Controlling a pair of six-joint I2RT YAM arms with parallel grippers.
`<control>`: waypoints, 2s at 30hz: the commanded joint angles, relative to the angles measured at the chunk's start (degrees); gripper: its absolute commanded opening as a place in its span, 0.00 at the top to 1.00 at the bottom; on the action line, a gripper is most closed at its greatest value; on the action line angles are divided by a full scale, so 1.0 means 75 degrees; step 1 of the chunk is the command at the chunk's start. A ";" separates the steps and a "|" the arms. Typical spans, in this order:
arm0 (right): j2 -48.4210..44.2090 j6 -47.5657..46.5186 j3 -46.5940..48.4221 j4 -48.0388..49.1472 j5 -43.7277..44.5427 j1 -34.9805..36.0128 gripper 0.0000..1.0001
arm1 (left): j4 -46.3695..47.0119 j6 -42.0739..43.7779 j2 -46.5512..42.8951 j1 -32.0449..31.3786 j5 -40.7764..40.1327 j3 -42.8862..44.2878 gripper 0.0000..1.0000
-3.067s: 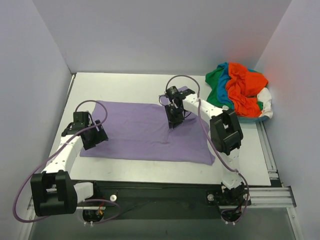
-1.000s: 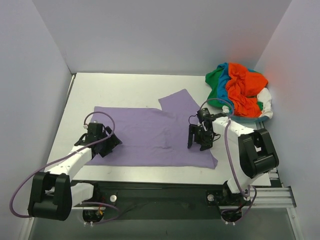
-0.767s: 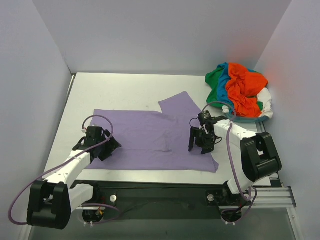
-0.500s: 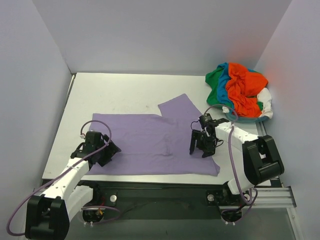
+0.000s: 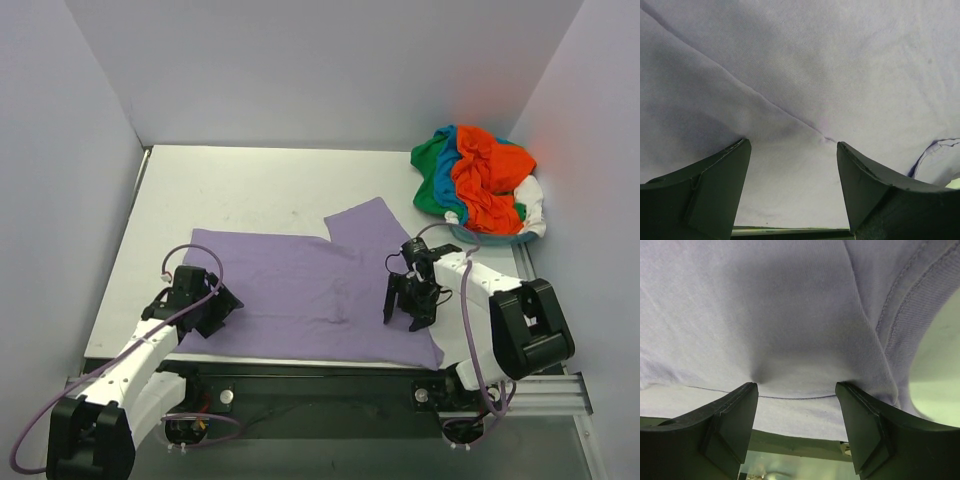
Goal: Fold and stack the t-shirts
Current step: Grap the side of the flattened tshirt furthest away from the robot with both arms
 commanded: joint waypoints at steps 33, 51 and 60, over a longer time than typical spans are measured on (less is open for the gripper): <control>0.4629 -0.2246 0.8791 -0.1620 0.1169 -0.0974 0.43 | -0.0026 0.2699 0.4000 0.0849 -0.1017 0.4971 0.20; 0.7244 -0.2317 1.1078 -0.0531 -0.0191 -0.1491 0.38 | -0.0283 0.2663 0.6097 0.0884 -0.1216 0.6845 0.21; 0.7643 -0.2211 1.1336 0.0044 -0.0190 -0.1491 0.40 | -0.0658 0.2734 0.6977 0.0896 -0.1192 0.7876 0.21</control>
